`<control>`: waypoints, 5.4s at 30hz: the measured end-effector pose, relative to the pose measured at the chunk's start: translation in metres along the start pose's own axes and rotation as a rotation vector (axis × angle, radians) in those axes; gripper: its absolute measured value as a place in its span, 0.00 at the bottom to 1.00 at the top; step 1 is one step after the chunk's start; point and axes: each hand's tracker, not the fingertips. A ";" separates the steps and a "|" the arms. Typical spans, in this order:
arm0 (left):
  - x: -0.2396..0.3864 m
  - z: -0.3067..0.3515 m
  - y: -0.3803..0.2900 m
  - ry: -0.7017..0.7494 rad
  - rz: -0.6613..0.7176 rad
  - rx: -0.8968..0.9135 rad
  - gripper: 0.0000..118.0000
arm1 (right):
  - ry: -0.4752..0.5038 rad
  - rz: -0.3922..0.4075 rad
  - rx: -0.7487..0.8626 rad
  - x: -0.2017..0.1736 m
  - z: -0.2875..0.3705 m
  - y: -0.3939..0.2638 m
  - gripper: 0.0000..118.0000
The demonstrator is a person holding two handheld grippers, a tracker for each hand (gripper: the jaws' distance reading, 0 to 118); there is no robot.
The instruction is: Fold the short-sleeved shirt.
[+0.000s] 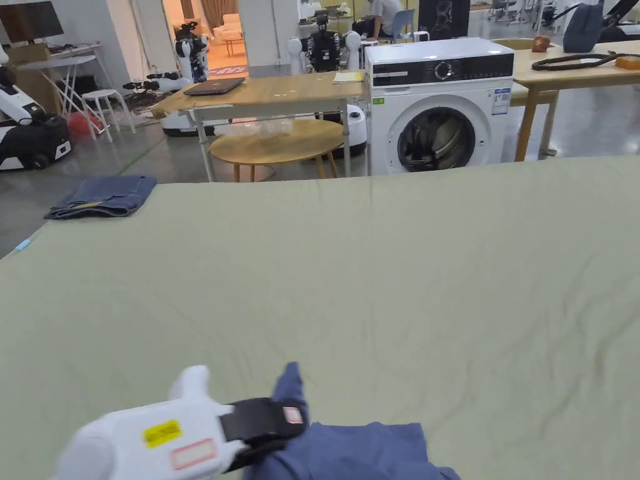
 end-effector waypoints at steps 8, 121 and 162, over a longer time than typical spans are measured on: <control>0.033 -0.096 -0.047 -0.221 0.040 -0.177 0.84 | -0.095 -0.004 -0.006 0.032 0.021 -0.007 0.00; 0.214 0.001 0.030 0.504 -0.740 0.903 0.00 | -0.219 0.139 0.131 0.018 -0.076 0.078 0.00; 0.196 0.019 0.017 0.534 -0.766 0.900 0.00 | -0.138 0.225 0.184 -0.022 -0.080 0.073 0.00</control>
